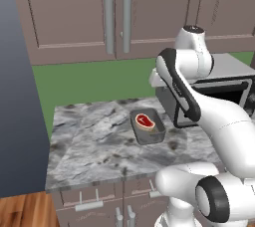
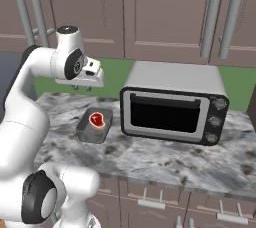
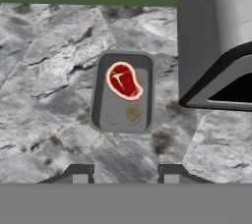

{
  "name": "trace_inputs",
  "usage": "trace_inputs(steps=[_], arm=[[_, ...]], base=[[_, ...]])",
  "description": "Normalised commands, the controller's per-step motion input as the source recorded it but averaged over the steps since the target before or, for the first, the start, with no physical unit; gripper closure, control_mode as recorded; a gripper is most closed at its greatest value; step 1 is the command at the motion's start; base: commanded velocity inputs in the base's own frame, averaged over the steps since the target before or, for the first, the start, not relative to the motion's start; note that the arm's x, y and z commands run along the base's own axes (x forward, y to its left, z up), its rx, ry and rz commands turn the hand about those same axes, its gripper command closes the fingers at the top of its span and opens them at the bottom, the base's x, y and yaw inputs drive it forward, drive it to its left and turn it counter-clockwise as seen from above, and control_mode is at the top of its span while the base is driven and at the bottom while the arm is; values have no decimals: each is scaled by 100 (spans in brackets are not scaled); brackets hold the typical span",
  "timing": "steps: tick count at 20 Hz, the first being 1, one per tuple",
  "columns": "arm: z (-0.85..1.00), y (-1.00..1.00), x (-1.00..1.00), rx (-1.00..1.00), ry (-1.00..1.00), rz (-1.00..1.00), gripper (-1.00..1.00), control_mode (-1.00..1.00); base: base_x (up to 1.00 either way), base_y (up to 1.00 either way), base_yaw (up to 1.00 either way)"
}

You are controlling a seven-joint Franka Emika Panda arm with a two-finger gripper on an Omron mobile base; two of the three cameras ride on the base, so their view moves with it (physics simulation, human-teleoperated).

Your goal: Place the tupperware on the top shelf of the fridge. Make space for the tupperware among the existing items by rearranging them on the shelves if needed. Close the fridge door when finished.

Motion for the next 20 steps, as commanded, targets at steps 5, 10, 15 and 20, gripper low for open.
trace_inputs(steps=[5, 10, 15, 20], arm=[[-29, 1, 0, -4, 0, 0, -100, -100], [-61, -4, 0, 0, 0, -9, -100, -100], [-72, -22, 0, 0, 0, -14, -100, -100], [-36, -13, 22, 1, 0, -12, -100, -100]], base=[[0, 0, 0], [0, 0, 0], [0, 0, 0], [0, 0, 0]])
